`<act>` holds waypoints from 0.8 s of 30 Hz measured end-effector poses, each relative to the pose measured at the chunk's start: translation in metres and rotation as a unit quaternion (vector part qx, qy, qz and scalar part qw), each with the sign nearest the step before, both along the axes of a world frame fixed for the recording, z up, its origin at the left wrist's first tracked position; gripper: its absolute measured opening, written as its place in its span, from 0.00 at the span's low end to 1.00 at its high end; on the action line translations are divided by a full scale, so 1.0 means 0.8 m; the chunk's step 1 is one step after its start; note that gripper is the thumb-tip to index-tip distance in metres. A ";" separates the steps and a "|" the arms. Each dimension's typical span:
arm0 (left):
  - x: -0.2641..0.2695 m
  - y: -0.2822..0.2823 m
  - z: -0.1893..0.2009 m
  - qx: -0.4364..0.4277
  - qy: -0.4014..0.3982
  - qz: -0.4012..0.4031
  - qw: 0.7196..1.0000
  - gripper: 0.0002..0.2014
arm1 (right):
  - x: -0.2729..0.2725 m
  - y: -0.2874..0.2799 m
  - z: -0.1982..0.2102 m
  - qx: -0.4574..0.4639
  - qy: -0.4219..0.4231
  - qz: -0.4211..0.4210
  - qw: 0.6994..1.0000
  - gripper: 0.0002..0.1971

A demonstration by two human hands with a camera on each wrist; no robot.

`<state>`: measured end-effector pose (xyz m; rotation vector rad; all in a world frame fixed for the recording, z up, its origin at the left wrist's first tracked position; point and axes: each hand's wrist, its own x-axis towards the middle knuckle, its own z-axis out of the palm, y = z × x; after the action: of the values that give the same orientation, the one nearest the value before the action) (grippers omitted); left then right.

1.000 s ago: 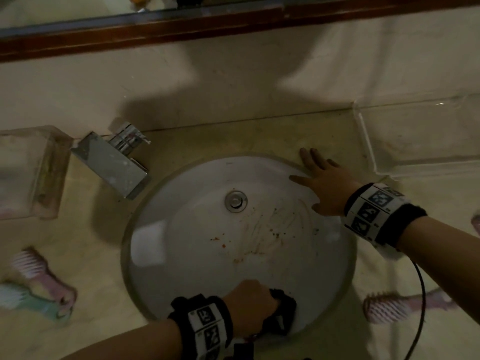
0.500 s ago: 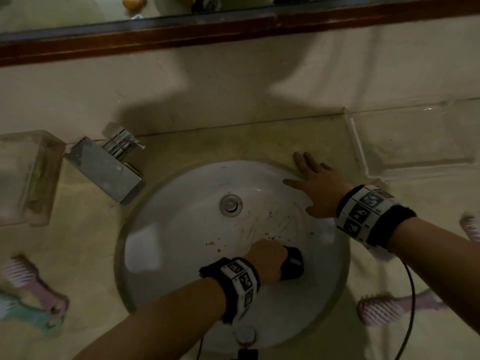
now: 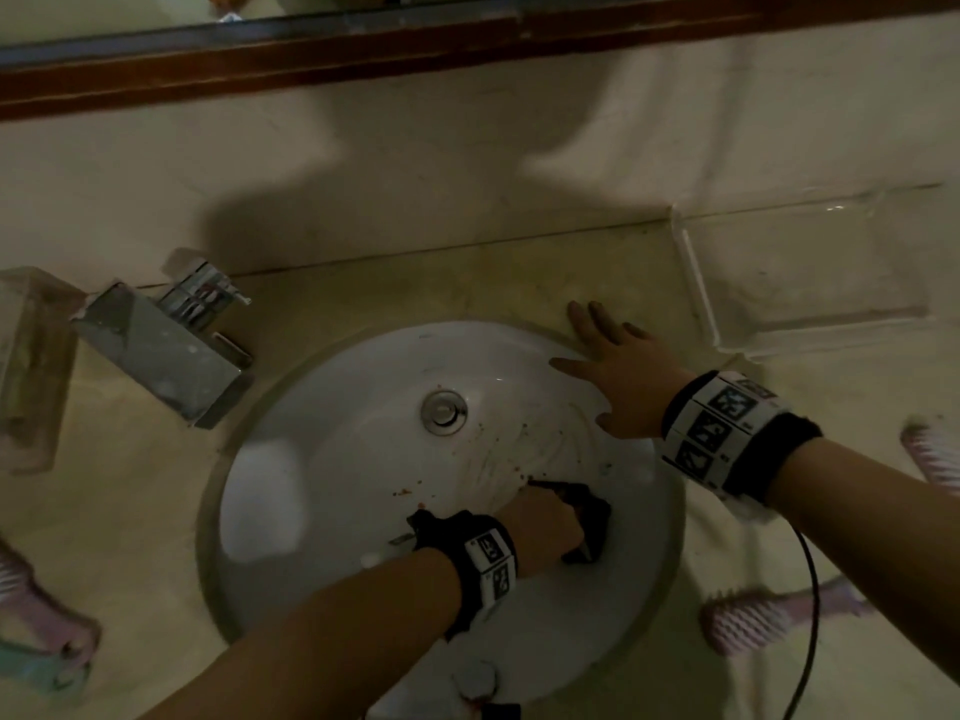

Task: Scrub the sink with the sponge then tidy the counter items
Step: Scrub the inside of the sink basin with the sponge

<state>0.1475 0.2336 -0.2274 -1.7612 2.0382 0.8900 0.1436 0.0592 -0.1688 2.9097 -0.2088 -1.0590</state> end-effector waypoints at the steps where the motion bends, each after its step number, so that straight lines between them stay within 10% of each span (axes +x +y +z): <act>1: 0.003 -0.003 -0.003 0.009 -0.017 0.002 1.000 0.14 | 0.000 -0.001 0.001 0.001 -0.001 0.001 1.000 0.42; 10: -0.028 -0.008 0.002 -0.249 0.031 0.076 0.965 0.18 | -0.003 0.000 0.003 0.005 -0.014 0.008 1.000 0.40; 13: -0.045 -0.021 -0.007 -0.187 -0.008 0.073 0.980 0.26 | -0.003 -0.002 0.003 0.009 -0.012 0.006 1.000 0.41; 17: -0.045 -0.026 -0.045 -0.092 -0.034 0.114 0.989 0.13 | -0.003 -0.002 0.003 0.007 -0.007 0.009 1.000 0.42; 24: 0.016 -0.043 -0.069 -0.127 -0.020 0.173 0.976 0.15 | -0.001 -0.004 0.004 0.009 -0.001 0.008 1.000 0.42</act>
<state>0.1600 0.1991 -0.2823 -2.3047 1.9214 0.6974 0.1432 0.0557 -0.1656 2.9240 -0.1768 -1.0599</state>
